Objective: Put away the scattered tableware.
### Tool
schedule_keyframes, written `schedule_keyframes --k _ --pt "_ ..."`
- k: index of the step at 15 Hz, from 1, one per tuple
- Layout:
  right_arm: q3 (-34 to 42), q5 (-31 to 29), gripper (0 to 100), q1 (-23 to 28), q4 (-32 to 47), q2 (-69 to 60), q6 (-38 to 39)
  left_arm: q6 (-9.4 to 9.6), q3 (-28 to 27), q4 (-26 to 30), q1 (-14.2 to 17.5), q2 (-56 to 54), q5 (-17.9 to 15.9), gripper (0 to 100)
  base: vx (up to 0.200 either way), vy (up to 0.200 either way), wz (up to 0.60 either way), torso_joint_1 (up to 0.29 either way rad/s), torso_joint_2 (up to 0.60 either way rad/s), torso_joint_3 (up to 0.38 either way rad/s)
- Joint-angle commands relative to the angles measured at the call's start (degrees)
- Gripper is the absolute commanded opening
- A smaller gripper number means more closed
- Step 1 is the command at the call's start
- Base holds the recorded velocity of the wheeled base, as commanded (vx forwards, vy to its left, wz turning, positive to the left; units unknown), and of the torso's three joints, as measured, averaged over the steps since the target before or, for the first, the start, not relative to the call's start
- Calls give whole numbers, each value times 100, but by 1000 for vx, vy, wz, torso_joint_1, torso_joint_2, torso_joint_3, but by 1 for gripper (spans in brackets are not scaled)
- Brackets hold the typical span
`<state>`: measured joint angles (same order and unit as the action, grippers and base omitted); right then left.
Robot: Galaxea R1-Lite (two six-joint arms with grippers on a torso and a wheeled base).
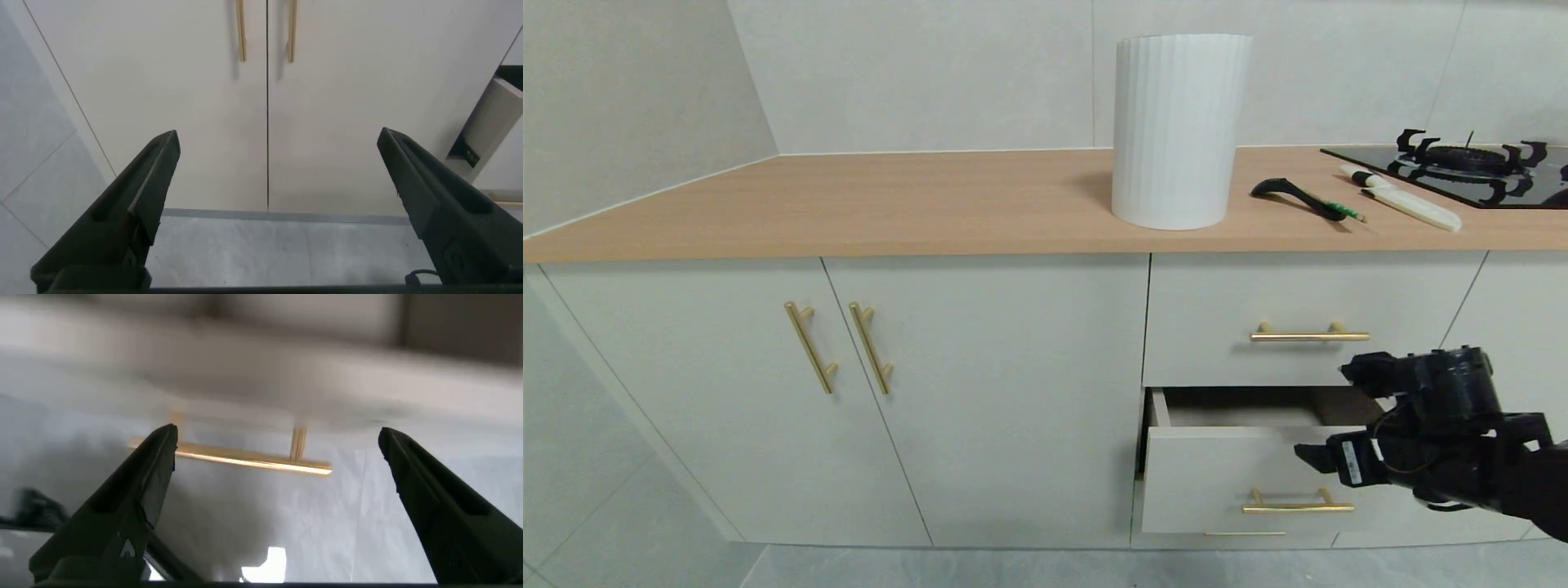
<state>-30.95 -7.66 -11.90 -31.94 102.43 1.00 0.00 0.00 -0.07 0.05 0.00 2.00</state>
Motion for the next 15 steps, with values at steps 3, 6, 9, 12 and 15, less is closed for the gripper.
schedule_keyframes --k 3,6,9,12,15 --pt "-113 27 100 -304 -111 -575 445 0 0 -1 4 9 2 100 0 0 0 0 0 0" --pt "10 -8 100 -348 -893 -12 471 0 0 -1 4 9 2 100 0 0 0 0 0 0" --pt "81 -192 100 -331 -1719 761 480 0 0 -1 4 9 2 100 0 0 0 0 0 0" --pt "133 -491 100 -304 -2642 1341 471 0 0 -1 4 9 2 100 0 0 0 0 0 0" --pt "186 -500 100 -296 -2818 1456 471 0 0 -1 4 9 2 100 0 0 0 0 0 0"
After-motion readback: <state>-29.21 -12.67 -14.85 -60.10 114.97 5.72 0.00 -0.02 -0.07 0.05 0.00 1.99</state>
